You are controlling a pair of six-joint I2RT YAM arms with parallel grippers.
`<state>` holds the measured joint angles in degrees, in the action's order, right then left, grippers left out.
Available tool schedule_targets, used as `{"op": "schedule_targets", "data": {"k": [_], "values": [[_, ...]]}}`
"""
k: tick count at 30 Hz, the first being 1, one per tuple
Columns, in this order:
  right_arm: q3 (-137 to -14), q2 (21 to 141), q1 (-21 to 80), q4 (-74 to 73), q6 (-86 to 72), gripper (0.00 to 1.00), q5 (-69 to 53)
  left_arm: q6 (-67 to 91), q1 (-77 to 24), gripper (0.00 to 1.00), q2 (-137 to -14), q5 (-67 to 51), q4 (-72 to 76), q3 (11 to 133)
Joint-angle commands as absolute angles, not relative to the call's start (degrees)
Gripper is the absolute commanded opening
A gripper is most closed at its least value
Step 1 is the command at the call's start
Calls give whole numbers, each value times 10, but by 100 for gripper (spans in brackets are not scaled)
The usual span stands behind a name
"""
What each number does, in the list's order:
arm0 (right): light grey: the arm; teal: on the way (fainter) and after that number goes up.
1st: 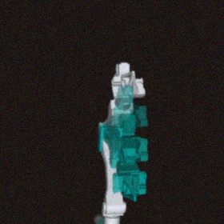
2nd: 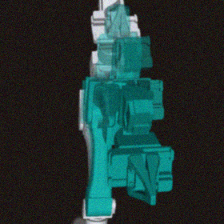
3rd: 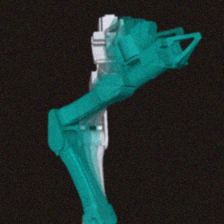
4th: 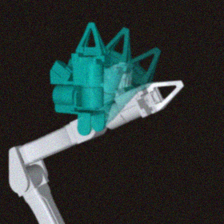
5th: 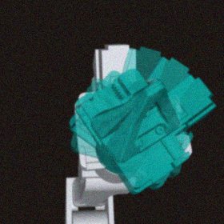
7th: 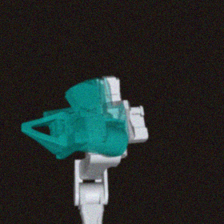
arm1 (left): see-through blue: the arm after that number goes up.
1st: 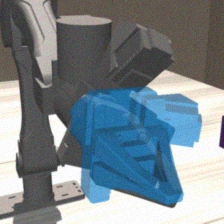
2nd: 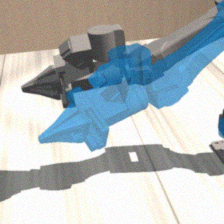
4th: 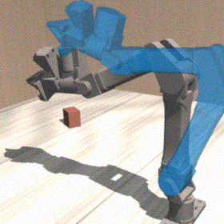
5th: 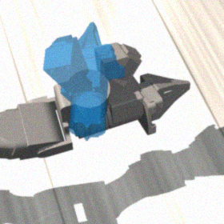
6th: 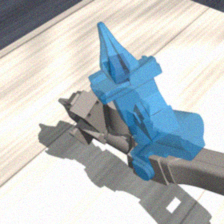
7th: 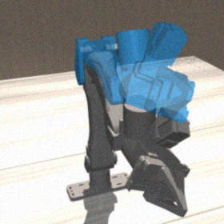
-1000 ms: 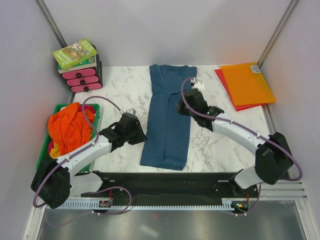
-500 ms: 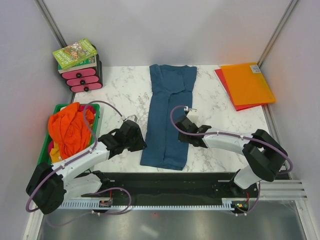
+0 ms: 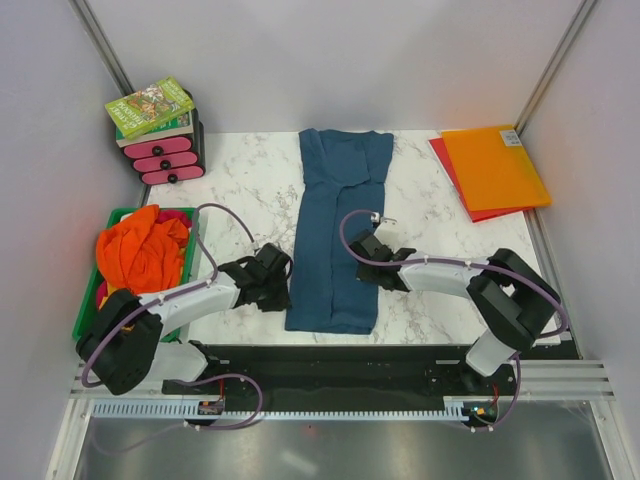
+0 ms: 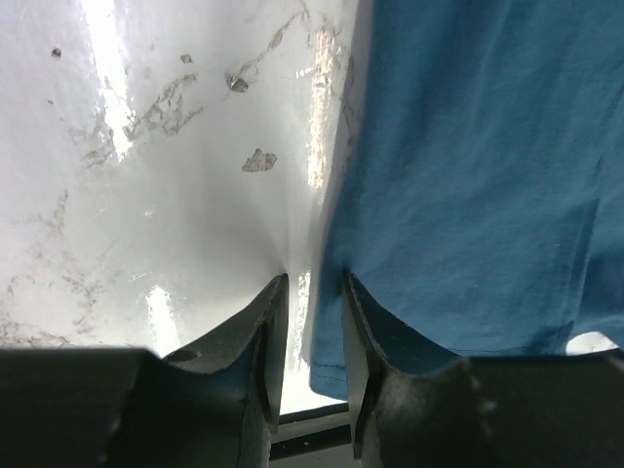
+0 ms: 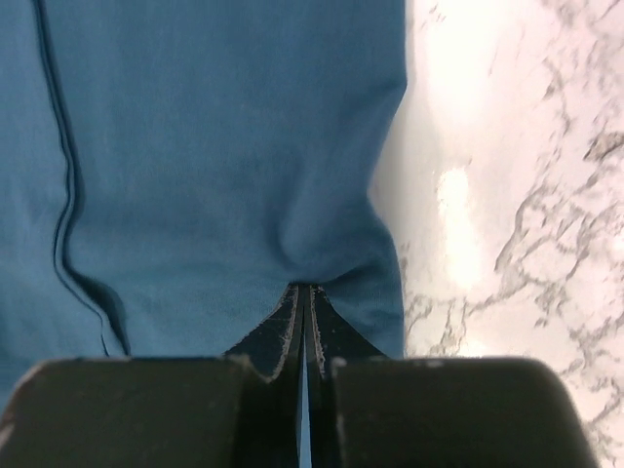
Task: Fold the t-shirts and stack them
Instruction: Grab the bottom of the folded rectangular tshirt with both arms
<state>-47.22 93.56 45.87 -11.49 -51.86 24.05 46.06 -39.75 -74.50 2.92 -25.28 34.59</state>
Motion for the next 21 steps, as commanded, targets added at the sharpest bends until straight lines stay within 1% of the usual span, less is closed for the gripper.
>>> {"op": "schedule_targets", "data": {"k": [1,4,5,7,8,11,14,21], "values": [[-478,962,432,-141,-507,4,250,480,-399,36,-758,39,-251,373],[-479,941,432,-139,-490,8,255,478,-400,38,-749,40,-252,374],[-476,930,435,-134,-486,15,257,476,-400,39,-741,38,-252,371],[-466,882,451,-129,-485,25,270,476,-400,41,-707,37,-251,360],[-464,867,454,-131,-485,34,273,476,-401,42,-694,36,-251,355],[-464,805,476,-152,-490,43,284,479,-405,43,-644,32,-251,330],[-468,769,508,-184,-498,45,308,489,-414,43,-611,17,-251,303],[-451,700,614,-248,-553,45,382,547,-481,38,-533,22,-251,210]]}}
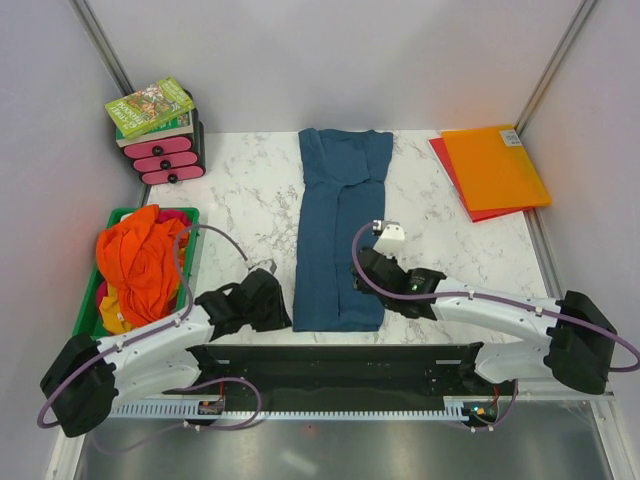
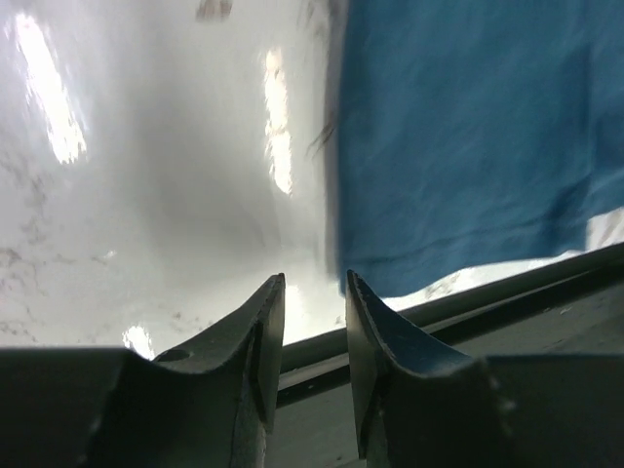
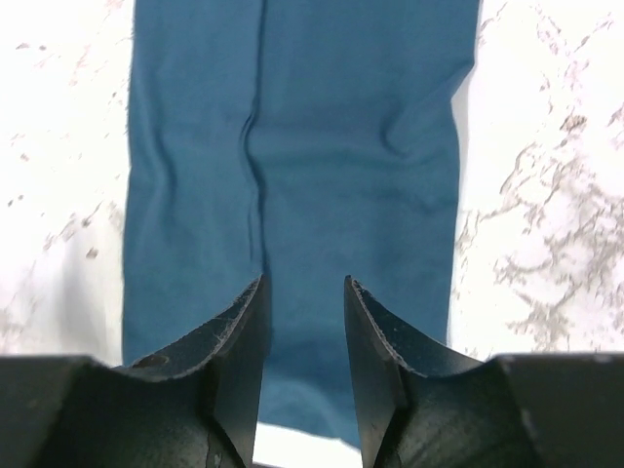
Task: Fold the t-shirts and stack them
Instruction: Grab the bottom of the folded rectangular tshirt with both arms
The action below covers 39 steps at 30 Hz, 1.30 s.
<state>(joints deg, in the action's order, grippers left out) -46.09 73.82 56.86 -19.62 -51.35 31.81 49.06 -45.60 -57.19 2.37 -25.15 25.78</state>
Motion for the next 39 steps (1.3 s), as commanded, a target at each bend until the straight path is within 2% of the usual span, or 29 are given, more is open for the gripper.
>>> {"op": "schedule_targets", "data": {"k": [1,8,14,32,39], "values": [[-447,691,624,-257,-565,44,398,558,-483,38,-525,26,-249,200],[-430,677,707,-293,-620,45,448,561,-492,40,-475,44,-230,179],[-425,682,732,-306,-648,44,457,547,-494,43,-495,51,-210,203],[-424,686,742,-323,-663,45,463,514,-498,42,-628,41,-166,245],[-408,669,744,-329,-680,45,461,519,-506,39,-606,36,-178,226]]}}
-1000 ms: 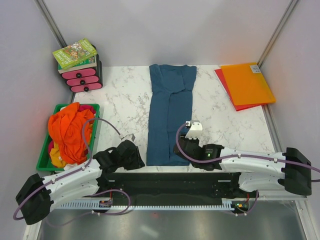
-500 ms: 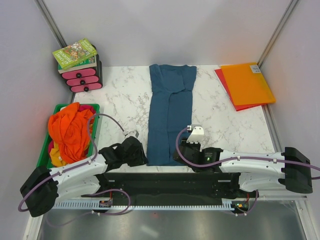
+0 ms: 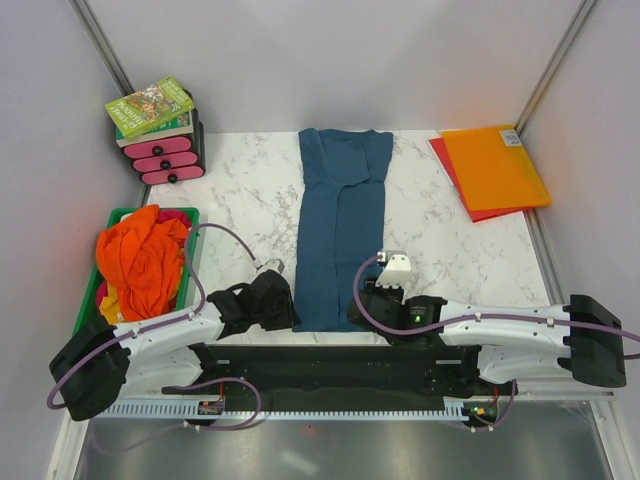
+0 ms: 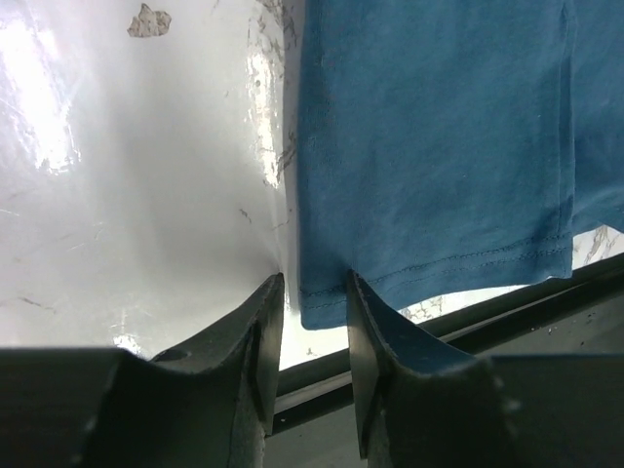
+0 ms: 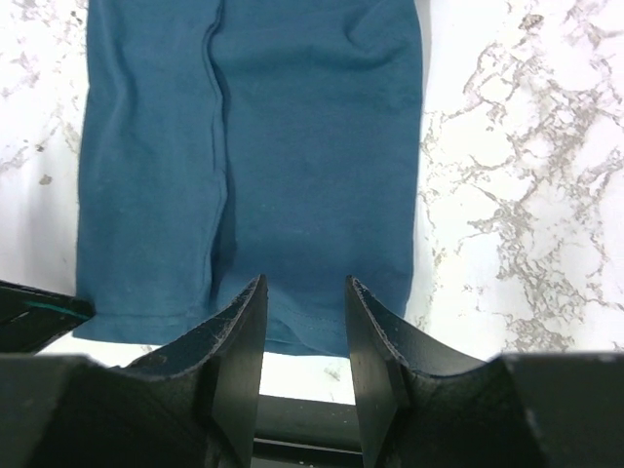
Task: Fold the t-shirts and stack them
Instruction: Grab the bottom of the folded rectangular tshirt with both arms
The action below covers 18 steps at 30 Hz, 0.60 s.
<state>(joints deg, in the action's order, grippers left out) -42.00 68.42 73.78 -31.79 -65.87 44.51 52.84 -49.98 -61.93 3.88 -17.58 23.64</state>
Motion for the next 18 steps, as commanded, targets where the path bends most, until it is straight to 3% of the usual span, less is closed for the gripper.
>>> {"op": "schedule_targets", "data": {"k": [1,9,11,14,18], "values": [[-403,669,745,-328,-684,45,461,520,-506,38,-608,35,-179,223],[-391,668,766,-335,-719,45,467,536,-532,34,-606,37,-187,220],[-390,669,769,-337,-724,45,469,537,-532,29,-612,40,-187,217],[-389,667,779,-351,-741,47,473,538,-532,12,-613,46,-186,215],[-378,662,794,-373,-781,53,476,537,-532,2,-600,56,-187,213]]}}
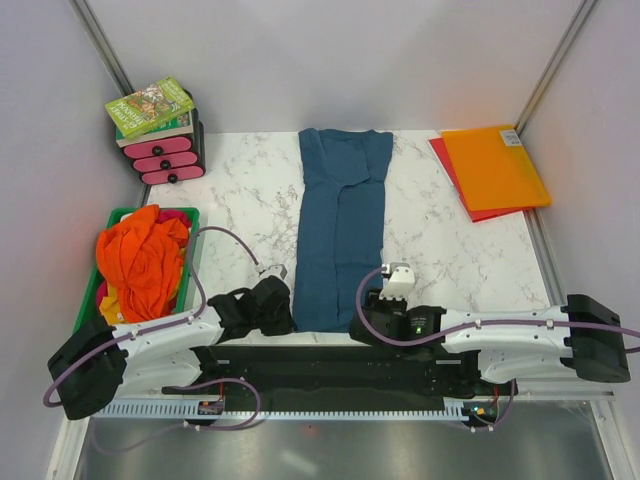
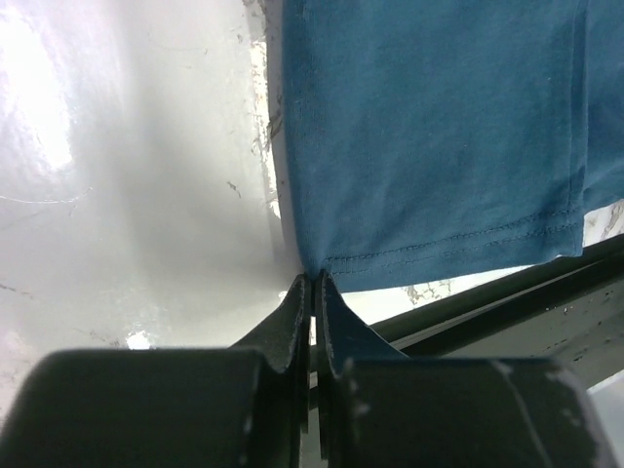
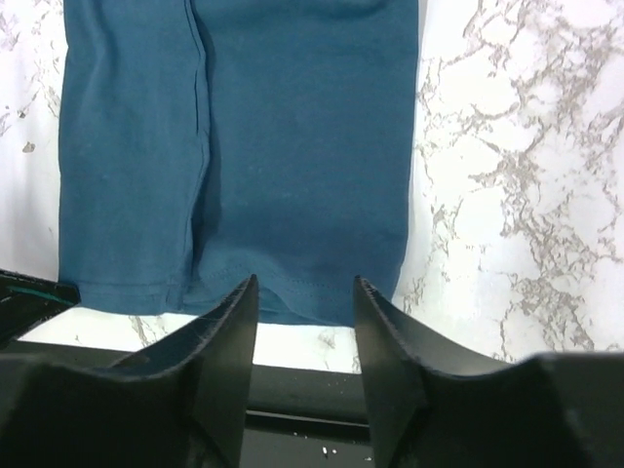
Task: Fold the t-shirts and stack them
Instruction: Grab the bottom of the folded rectangular tshirt with both arms
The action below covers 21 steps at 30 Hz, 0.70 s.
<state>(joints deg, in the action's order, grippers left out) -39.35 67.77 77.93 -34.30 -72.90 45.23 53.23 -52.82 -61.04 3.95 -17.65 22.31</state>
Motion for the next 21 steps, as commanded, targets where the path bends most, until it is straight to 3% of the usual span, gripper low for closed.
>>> {"op": "schedule_targets", "data": {"k": [1,4,21], "values": [[-374,662,795,-387,-793,56,479,539,-532,2,-596,59,-187,212],[-344,650,795,-393,-831,61,481,542,-532,2,-596,60,-188,210],[-336,719,794,-356,-838,59,466,544,-532,2,-616,57,-185,216]]}}
